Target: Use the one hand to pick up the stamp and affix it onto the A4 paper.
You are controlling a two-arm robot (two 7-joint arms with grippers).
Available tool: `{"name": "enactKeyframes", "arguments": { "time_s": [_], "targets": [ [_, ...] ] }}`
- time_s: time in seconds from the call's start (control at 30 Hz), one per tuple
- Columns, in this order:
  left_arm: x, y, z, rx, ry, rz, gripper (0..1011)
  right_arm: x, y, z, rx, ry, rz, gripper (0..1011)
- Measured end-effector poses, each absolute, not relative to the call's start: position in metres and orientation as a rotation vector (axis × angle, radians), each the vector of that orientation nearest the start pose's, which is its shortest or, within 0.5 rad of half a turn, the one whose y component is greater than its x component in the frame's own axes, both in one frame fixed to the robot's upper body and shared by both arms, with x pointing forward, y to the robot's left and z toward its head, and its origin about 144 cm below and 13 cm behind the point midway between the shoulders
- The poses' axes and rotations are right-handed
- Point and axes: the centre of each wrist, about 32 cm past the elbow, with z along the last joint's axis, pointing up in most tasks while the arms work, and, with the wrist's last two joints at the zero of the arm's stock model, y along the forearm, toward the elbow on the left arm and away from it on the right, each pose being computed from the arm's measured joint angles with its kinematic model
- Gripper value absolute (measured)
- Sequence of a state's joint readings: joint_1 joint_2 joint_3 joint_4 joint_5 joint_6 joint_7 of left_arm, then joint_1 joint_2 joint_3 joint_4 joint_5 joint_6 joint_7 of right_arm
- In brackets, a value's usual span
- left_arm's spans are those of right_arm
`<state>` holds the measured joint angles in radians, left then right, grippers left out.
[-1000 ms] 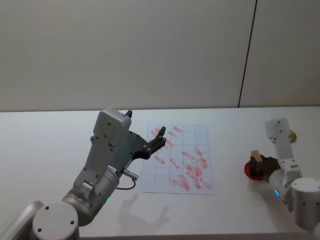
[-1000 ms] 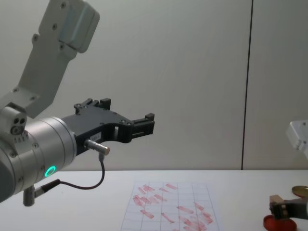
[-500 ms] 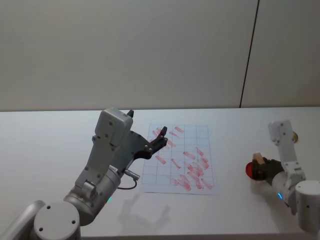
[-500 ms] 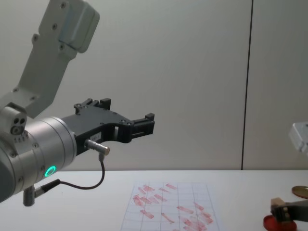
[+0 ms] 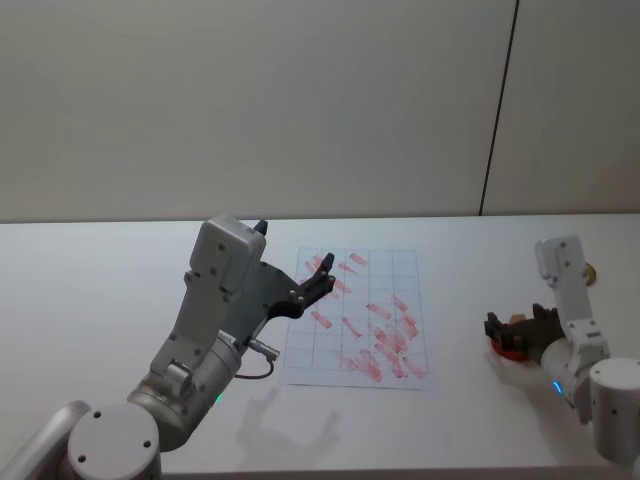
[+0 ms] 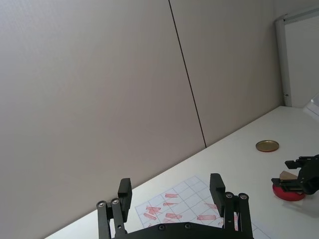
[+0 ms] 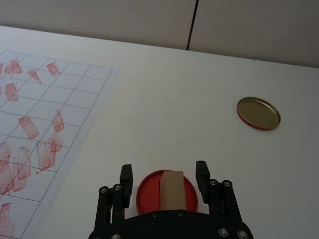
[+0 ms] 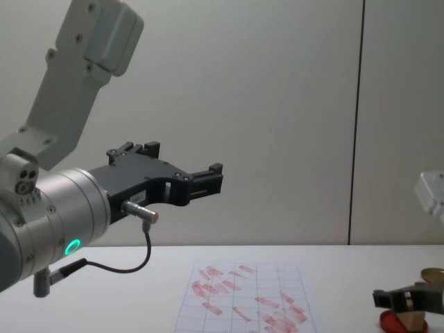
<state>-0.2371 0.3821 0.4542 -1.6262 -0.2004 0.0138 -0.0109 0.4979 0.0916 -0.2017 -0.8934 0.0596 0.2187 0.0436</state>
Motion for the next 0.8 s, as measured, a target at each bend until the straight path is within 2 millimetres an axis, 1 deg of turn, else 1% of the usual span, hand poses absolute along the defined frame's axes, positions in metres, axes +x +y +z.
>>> {"name": "enactKeyframes", "arguments": {
  "time_s": [0.07,0.1,0.23,0.27,0.33,0.53,0.6,0.8],
  "targets": [
    [0.492,0.198,1.204,0.061,-0.268,1.124,993,0.585,-0.222,1.12,-0.413,0.208,-1.404,763],
    [0.492,0.198,1.204,0.061,-0.268,1.124,993,0.585,-0.222,1.121,-0.406,0.199,-1.405,815],
    [0.492,0.198,1.204,0.061,-0.268,1.124,993,0.582,-0.223,1.125,-0.385,0.173,-1.409,890],
    [0.492,0.198,1.204,0.061,-0.268,1.124,993,0.581,-0.223,1.126,-0.379,0.167,-1.41,938],
    [0.492,0.198,1.204,0.061,-0.268,1.124,993,0.579,-0.224,1.129,-0.363,0.149,-1.414,998],
    [0.492,0.198,1.204,0.061,-0.268,1.124,993,0.568,-0.227,1.138,-0.313,0.098,-1.424,1001],
    [0.492,0.198,1.204,0.061,-0.268,1.124,993,0.56,-0.231,1.143,-0.283,0.069,-1.43,1001],
    [0.492,0.198,1.204,0.061,-0.268,1.124,993,0.546,-0.237,1.151,-0.238,0.026,-1.436,1001]
  ]
}}
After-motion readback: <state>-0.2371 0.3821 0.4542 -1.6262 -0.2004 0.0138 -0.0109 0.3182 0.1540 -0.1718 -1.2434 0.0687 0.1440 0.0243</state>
